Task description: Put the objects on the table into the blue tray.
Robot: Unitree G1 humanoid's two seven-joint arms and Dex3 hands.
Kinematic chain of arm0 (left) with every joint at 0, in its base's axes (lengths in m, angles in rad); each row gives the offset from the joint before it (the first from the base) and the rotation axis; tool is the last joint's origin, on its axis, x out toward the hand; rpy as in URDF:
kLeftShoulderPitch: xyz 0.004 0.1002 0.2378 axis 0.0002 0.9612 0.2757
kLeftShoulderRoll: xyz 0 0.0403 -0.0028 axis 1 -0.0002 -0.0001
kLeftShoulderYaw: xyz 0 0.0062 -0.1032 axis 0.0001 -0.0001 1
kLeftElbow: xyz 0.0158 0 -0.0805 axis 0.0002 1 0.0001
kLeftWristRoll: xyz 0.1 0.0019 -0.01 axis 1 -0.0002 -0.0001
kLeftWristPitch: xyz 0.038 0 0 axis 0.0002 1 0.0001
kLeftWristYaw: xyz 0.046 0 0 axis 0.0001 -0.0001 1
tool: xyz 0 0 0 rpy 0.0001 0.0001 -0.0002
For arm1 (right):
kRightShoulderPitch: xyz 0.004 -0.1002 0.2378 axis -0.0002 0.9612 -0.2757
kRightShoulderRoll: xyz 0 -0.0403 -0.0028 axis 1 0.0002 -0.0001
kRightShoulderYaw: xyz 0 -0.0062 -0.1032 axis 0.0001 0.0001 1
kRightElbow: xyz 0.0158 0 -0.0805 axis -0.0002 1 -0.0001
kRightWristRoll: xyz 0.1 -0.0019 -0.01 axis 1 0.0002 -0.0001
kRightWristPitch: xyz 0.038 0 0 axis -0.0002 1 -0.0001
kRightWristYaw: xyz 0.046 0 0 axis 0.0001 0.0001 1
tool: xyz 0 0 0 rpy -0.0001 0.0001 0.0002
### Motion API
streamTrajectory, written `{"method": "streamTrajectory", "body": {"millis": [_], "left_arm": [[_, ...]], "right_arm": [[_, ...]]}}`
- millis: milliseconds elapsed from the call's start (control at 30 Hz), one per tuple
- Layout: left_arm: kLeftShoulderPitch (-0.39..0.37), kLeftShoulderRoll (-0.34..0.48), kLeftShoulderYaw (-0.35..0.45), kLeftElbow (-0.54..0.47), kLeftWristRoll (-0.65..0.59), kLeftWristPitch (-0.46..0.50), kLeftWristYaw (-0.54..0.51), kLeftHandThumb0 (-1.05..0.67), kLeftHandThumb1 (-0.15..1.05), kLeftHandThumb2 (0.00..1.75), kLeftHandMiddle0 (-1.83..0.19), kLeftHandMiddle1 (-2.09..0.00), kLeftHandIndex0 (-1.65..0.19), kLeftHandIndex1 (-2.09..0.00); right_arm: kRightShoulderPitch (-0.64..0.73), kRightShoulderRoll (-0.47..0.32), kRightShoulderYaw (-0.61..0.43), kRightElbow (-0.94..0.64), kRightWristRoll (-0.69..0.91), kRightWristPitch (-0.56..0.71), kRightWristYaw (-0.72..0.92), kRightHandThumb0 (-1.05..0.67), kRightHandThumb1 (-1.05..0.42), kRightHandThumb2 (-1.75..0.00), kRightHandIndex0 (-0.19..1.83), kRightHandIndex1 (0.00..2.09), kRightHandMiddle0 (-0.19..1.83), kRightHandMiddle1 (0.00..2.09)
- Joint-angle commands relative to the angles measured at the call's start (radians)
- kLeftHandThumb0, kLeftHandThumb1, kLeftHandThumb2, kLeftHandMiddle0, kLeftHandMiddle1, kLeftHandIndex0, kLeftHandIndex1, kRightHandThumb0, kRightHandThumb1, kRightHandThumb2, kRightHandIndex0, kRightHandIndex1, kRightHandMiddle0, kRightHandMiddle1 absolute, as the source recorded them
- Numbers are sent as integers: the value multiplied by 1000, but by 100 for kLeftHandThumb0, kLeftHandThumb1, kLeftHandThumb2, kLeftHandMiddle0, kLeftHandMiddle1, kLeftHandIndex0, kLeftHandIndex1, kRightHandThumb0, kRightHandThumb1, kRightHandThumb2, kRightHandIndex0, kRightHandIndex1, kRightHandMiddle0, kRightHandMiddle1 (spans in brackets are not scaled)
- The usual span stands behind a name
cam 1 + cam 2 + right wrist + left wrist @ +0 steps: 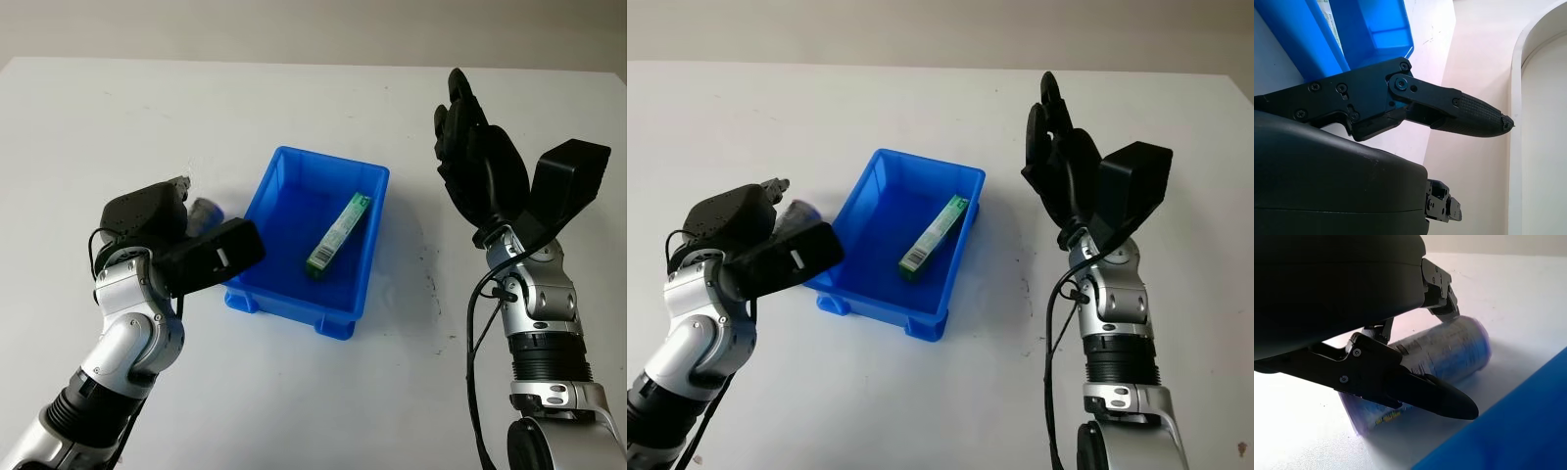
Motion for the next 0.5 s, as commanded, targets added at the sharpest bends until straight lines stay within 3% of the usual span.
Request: {"method": "streamTrajectory", "body": {"millis": [0,133,267,300,467], "left_arm": [[-21,-8,-8,15,22,2,-11,-70,100,5,-25,-209,14,-131],[-31,-2,-16,46,58,-13,-25,-65,100,5,-46,-209,13,-117],[-40,6,-25,76,111,-29,-48,-61,102,6,-64,-209,0,-143],[-42,11,-29,85,126,-35,-56,-60,102,6,-64,-209,-5,-141],[-54,25,-39,133,185,-86,-75,-52,105,11,-58,-209,-19,-88]], "right_arm": [[-22,0,-11,-1,10,6,3,-80,-105,-70,-19,0,-19,0],[-25,2,-19,4,23,8,7,-80,-105,-69,-19,0,-19,0],[-26,5,-27,2,41,13,7,-80,-105,-68,-19,0,-19,0],[-25,6,-29,1,45,14,7,-80,-105,-68,-19,0,-19,0],[-21,0,-31,-4,46,13,12,-81,-105,-67,-19,0,-19,0]]}}
